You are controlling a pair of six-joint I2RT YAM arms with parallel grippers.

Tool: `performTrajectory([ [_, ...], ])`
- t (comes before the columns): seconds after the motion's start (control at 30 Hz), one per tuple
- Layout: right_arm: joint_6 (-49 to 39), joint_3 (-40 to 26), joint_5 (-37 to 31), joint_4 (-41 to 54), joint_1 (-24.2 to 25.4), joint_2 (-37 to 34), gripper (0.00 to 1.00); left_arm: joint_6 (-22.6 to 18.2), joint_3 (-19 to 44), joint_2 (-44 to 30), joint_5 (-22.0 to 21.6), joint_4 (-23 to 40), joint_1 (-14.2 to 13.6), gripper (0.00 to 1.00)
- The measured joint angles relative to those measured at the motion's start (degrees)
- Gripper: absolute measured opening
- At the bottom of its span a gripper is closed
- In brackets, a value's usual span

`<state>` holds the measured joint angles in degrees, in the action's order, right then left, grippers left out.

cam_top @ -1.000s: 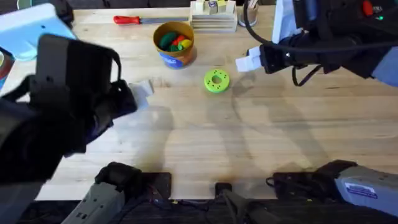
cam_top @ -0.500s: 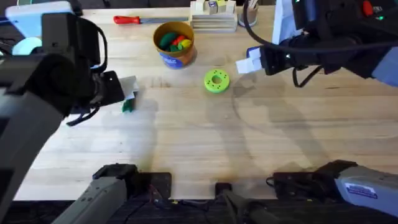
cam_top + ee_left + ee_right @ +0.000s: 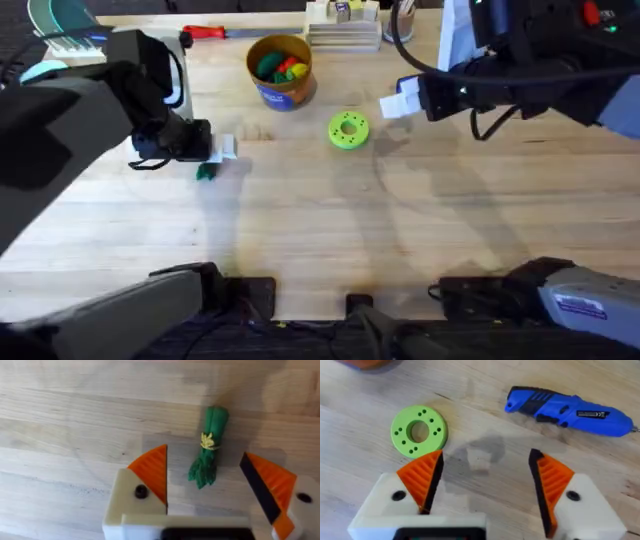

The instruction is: Pick up the gripper from the table and insert it into the empty holder that is missing its gripper. Then pick up a screw, insert it into the mounting hole, and use the screwdriver to tighten it. Finally, clean up the table by picking up the vegetable and placing it into the bucket.

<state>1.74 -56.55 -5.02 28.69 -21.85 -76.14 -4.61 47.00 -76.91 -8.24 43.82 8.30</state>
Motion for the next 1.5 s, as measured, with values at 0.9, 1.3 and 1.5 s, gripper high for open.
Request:
performTrajectory([
  [0.9,0.00,0.00,0.00,0.02,0.00,0.00,0.992,1.05,5.07,12.27,2.48,-14.37,-11.27,0.013],
  [1.3,0.00,0.00,0.00,0.04,0.00,0.00,0.992,13.35,5.55,0.84,5.05,-36.70,-17.85,0.010],
  [1.5,0.00,0.00,0.00,-0.06,0.00,0.00,0.992,15.48,5.55,-6.97,7.23,-42.41,-19.22,0.009],
])
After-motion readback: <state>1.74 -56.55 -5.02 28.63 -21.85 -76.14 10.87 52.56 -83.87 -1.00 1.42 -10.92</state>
